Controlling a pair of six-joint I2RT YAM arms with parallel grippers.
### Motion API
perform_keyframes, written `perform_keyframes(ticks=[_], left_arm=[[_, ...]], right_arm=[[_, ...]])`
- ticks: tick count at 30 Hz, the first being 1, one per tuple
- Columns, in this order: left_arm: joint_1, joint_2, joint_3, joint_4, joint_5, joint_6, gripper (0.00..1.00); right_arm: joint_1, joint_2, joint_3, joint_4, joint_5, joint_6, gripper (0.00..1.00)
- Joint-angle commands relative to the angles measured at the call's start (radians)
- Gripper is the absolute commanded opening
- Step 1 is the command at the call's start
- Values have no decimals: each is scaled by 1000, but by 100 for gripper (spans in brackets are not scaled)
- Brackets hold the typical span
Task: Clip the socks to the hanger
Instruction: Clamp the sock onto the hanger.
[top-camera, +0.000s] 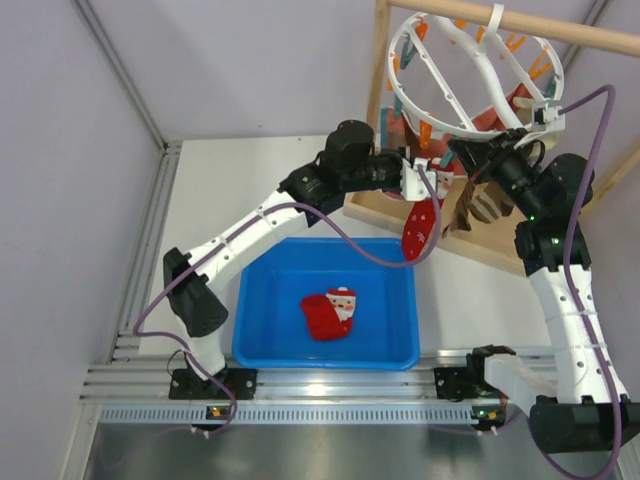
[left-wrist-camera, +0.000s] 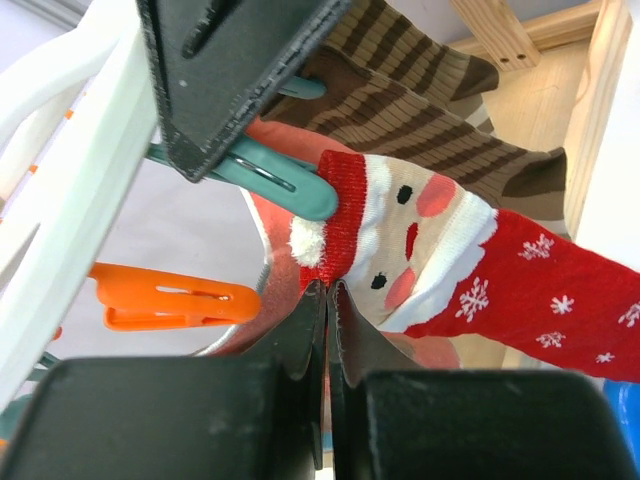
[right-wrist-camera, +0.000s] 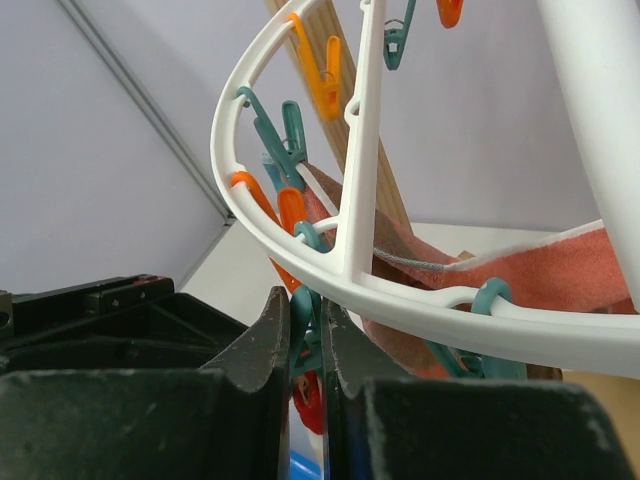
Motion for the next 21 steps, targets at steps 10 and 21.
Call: perform_keyframes(ticks=[10, 21], left_arm=[[9, 14, 63, 97, 25, -5, 0], [10, 24, 83, 97, 36, -8, 0]], right_arm=[[-2, -4, 26, -8, -39, -49, 0], [-1, -7, 35, -28, -59, -80, 27]])
